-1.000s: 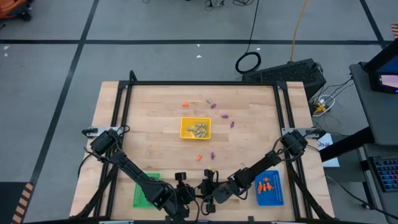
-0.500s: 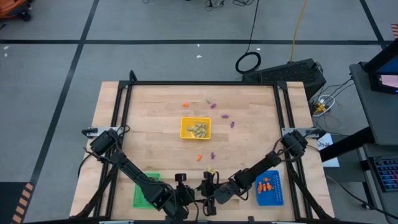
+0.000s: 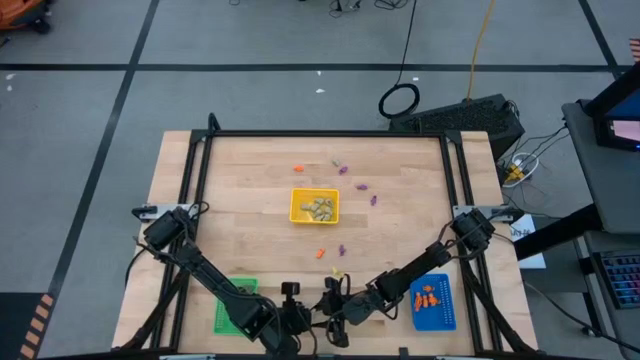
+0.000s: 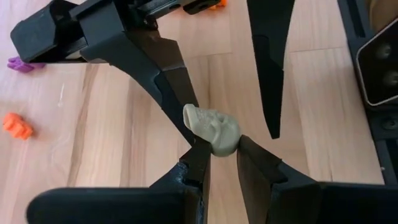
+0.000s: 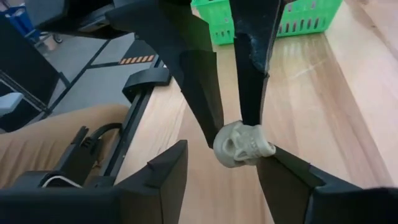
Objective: Sort Halloween decoration
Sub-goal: Put the white skull toy in the yellow basket
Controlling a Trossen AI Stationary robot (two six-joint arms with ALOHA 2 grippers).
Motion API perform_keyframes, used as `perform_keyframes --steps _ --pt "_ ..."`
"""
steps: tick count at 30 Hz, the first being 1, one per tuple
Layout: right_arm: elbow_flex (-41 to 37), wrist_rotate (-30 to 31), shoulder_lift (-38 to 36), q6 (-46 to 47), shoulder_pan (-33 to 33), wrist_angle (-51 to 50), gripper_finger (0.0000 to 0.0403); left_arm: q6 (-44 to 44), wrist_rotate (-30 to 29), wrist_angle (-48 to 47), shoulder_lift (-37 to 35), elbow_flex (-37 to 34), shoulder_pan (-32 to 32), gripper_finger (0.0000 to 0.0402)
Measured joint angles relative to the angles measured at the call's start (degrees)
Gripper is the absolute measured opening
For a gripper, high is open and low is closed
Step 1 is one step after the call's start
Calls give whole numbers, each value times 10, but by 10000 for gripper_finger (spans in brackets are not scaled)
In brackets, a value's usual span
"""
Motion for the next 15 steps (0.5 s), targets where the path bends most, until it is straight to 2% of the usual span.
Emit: perform_keyframes --steps 8,15 --pt "1 -57 0 37 -5 4 171 15 8 0 1 0 -6 62" --pt "1 -57 0 86 -13 15 171 15 6 -2 1 0 -6 62"
